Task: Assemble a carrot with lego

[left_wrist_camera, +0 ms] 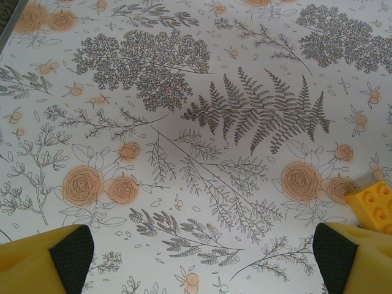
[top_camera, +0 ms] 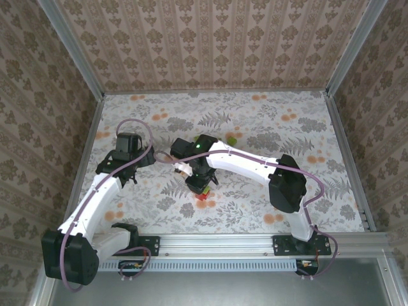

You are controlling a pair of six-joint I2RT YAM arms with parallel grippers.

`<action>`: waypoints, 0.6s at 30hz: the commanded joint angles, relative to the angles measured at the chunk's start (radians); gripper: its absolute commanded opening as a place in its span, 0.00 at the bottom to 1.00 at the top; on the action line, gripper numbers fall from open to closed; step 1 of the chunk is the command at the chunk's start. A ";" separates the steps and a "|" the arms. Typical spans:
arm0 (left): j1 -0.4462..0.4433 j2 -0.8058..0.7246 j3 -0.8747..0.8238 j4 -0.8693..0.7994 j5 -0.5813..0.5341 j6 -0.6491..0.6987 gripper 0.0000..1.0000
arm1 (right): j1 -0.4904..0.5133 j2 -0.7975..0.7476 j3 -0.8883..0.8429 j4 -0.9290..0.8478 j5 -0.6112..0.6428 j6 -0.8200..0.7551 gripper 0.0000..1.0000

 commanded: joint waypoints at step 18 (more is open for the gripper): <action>-0.004 -0.001 0.024 -0.012 -0.014 0.019 0.95 | 0.012 0.138 -0.067 -0.033 -0.010 -0.024 0.34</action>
